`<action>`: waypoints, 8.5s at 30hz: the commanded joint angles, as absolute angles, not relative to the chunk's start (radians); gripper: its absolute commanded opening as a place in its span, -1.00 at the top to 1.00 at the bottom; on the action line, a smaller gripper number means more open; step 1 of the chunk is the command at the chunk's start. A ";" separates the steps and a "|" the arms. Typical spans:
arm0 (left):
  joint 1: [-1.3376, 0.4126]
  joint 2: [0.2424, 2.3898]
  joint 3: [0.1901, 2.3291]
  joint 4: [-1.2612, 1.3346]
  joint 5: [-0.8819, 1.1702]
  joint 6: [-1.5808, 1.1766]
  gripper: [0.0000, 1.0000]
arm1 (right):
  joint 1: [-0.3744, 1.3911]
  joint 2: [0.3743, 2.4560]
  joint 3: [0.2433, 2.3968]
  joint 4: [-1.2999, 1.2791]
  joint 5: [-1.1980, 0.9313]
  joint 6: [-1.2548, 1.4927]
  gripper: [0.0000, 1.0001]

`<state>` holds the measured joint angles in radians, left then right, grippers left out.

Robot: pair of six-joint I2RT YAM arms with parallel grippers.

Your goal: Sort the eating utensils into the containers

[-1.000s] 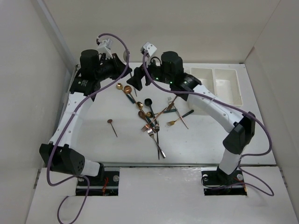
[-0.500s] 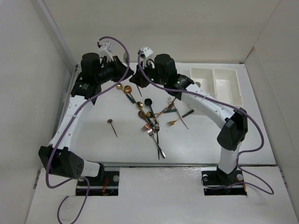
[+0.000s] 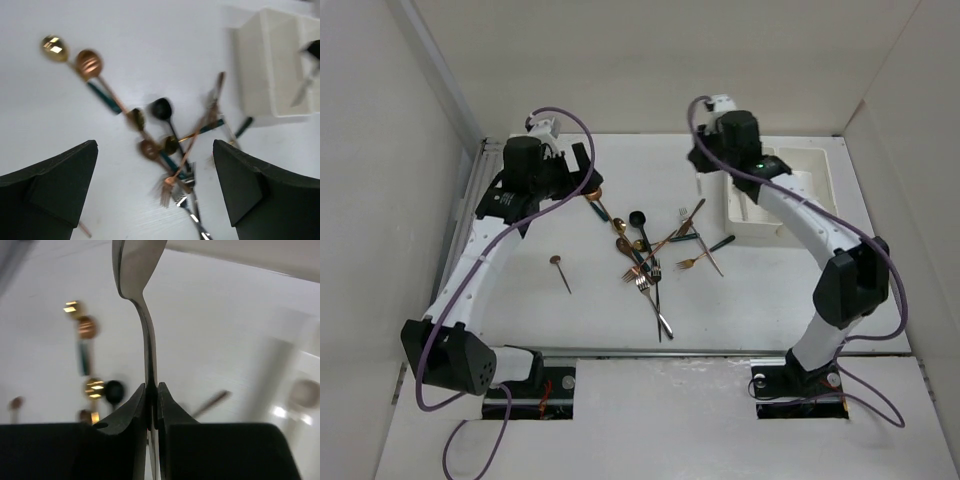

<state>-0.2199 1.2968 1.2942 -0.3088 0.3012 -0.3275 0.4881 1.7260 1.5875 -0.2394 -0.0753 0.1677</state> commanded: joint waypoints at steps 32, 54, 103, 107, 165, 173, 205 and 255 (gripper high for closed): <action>-0.114 1.592 0.974 -0.567 0.041 -0.391 -0.34 | 0.107 1.849 1.576 -0.525 0.150 0.040 -0.43; -0.092 1.703 0.945 -0.493 0.063 -0.400 1.00 | 0.107 1.548 1.546 -0.515 0.155 0.040 -0.46; -0.291 1.290 1.414 -0.227 0.529 -0.356 -0.98 | 0.602 1.711 1.669 -0.040 -0.376 0.307 1.00; -0.291 1.290 1.402 -0.319 0.368 -0.293 -0.98 | 0.410 1.658 1.554 -0.187 -0.266 0.255 1.00; -0.120 1.189 1.055 -0.337 -0.043 -0.202 -0.98 | 1.020 1.940 1.336 -0.571 0.058 0.135 0.26; -0.120 1.170 1.046 -0.337 -0.043 -0.202 -0.98 | 1.020 1.950 1.283 -0.614 0.040 0.173 0.18; -0.110 1.141 1.017 -0.318 -0.121 -0.184 -0.98 | 0.473 1.671 1.683 -0.520 -0.034 -0.058 1.00; -0.077 1.103 0.989 -0.299 -0.112 -0.156 -0.98 | 0.807 2.015 1.687 -0.558 -0.101 -0.229 0.22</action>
<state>-0.0811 1.1324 0.9920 -0.3252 -0.1207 -0.1650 0.8150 2.0071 1.5974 -0.5999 -0.0814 -0.2543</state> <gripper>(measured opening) 0.989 0.402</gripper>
